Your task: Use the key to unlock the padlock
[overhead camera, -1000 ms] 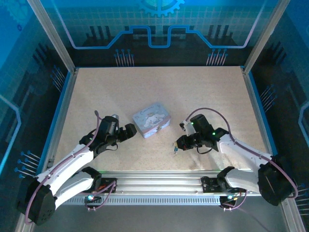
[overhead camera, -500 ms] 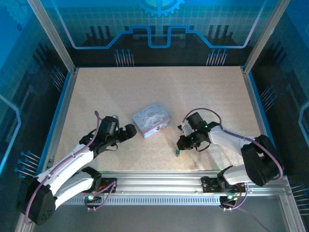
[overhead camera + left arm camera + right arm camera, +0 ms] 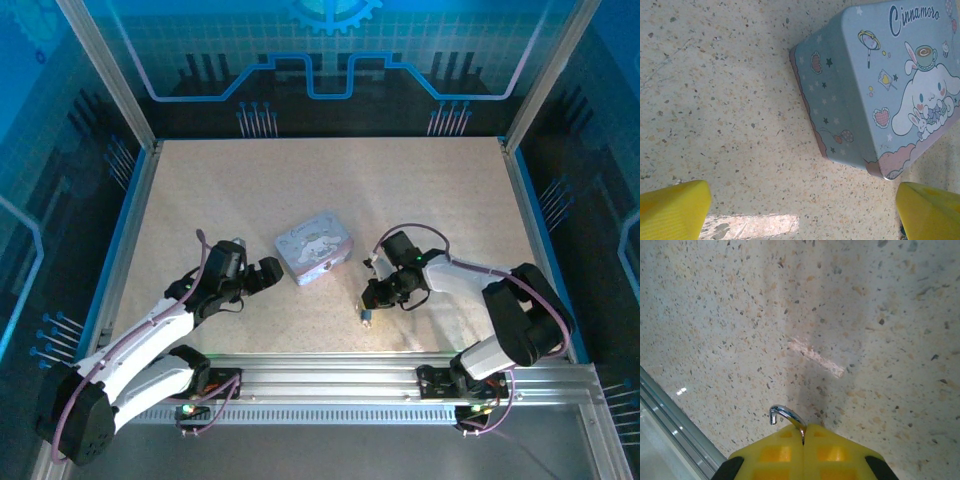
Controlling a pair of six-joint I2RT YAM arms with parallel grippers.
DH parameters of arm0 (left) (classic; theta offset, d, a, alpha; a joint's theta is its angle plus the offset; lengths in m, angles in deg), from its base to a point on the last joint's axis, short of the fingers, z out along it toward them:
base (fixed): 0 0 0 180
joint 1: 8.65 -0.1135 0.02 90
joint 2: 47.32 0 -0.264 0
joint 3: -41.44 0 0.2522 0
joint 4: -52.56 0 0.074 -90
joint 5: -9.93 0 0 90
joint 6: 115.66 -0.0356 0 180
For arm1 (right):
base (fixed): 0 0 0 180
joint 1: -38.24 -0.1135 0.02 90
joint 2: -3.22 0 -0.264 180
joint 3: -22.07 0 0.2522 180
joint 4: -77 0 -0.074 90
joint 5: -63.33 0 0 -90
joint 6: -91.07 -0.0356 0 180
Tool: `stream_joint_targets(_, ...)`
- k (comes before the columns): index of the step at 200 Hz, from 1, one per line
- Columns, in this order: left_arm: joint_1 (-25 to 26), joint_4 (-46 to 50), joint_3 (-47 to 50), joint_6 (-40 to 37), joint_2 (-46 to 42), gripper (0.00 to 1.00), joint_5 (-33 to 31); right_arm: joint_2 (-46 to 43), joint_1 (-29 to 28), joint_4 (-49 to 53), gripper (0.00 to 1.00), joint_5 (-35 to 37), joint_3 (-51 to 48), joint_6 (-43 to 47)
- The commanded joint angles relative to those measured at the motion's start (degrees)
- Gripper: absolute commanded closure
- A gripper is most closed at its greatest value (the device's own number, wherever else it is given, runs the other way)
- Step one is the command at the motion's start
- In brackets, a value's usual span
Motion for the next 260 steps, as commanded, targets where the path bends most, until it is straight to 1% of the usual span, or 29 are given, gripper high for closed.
stream_joint_targets(1, -0.52, 0.95, 0.62, -0.25, 0.32, 0.04, -0.37, 0.8, 0.8, -0.54, 0.94, -1.18, 1.06, 0.62)
stream_joint_targets(29, -0.57, 1.17, 0.71, -0.12, 0.15, 0.03, -0.24, 0.42, 0.8, -0.82, 0.91, -1.11, 0.97, 0.6)
stream_joint_targets(48, -0.56, 1.25, 0.71, 0.08, -0.2, 0.03, -0.24, -0.2, 0.82, -0.84, 0.85, -0.89, 0.72, 0.63)
stream_joint_targets(97, -0.54, 1.89, 0.62, 0.24, -0.87, 0.03, -0.24, -3.88, 1.08, -0.73, 0.77, 0.46, 0.34, 0.66)
stream_joint_targets(142, -0.59, 2.4, 0.01, 0.44, -1.44, 0.03, -0.54, -10.96, 2.07, 0.47, 0.74, 3.29, -0.26, 1.65)
stream_joint_targets(164, -0.6, 2.94, -0.17, -0.25, -1.83, 0.03, -1.65, -16.04, 2.94, 0.81, 0.72, 6.49, -0.73, 3.26)
stream_joint_targets(195, -1.4, 5.17, -1.25, -1.85, -2.56, 0.01, -4.64, -23.63, 6.1, 0.38, 0.66, 11.96, -1.31, 5.55)
stream_joint_targets(219, -2.42, 6.42, -2.67, -4.86, -3.19, 0.01, -7.45, -28.82, 10.28, -1.55, 0.62, 13.66, -2.14, 6.56)
stream_joint_targets(249, -4.65, 7.21, -5.11, -9.59, -3.25, 0.01, -10.62, -33.57, 16.02, -3.99, 0.54, 15.24, -2.72, 8.25)
stream_joint_targets(260, -5.48, 6.91, -5.98, -11.88, -3.23, 0.01, -11.73, -34.92, 17.62, -4.92, 0.48, 16.25, -2.96, 8.91)
